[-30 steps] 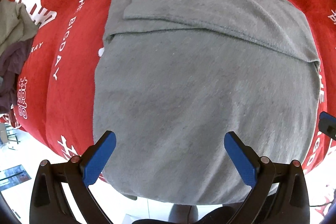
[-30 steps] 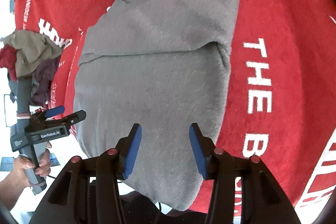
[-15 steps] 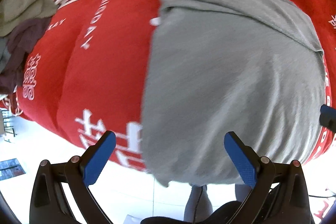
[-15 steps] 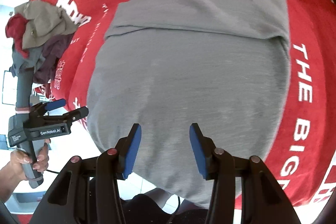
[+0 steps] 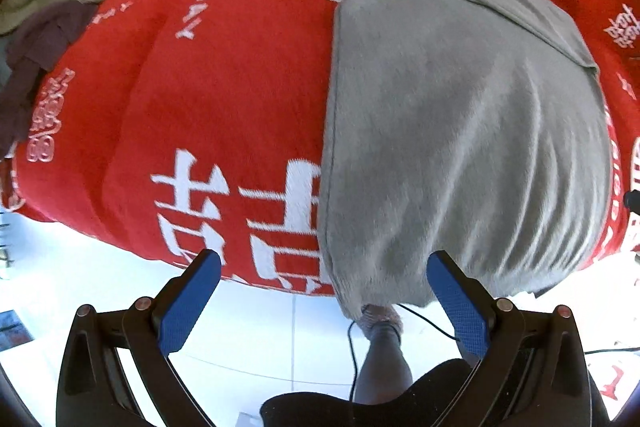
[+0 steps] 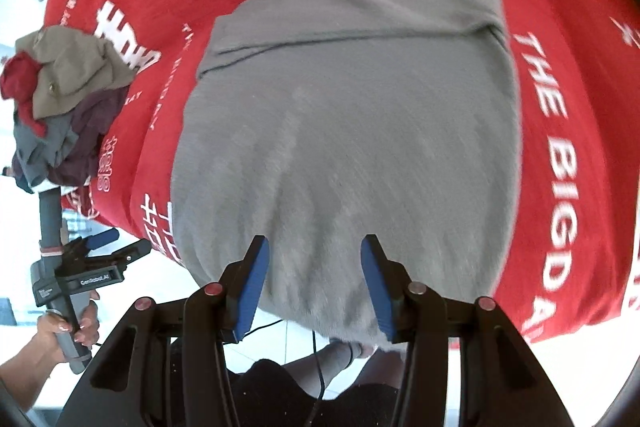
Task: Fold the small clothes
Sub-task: 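Move both tools down to the sweater hem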
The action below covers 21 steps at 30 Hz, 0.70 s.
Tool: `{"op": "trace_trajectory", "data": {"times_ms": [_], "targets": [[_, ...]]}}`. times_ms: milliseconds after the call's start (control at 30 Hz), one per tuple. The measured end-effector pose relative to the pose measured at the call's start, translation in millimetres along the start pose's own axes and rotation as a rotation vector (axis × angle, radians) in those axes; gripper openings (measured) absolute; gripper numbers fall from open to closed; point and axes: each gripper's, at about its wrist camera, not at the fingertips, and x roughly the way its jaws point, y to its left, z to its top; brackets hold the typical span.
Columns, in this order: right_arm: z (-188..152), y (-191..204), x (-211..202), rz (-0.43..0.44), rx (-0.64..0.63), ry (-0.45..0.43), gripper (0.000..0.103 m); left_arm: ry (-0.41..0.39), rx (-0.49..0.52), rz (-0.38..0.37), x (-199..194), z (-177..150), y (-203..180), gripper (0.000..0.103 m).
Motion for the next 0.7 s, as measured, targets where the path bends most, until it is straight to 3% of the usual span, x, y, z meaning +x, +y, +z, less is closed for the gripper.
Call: {"op": "trace_trajectory", "data": {"times_ms": [333, 533, 700], "targets": [[-53, -58, 16, -0.018, 0.106, 0.103, 0.052, 0.041, 0.028, -0.131, 37, -21, 0, 0.103], [-79, -105, 38, -0.03, 0.1, 0.169, 0.052, 0.06, 0.008, -0.204, 60, -28, 6, 0.103], [-84, -126, 54, 0.042, 0.093, 0.173, 0.052, 0.055, -0.009, -0.274, 69, -28, 16, 0.103]]}}
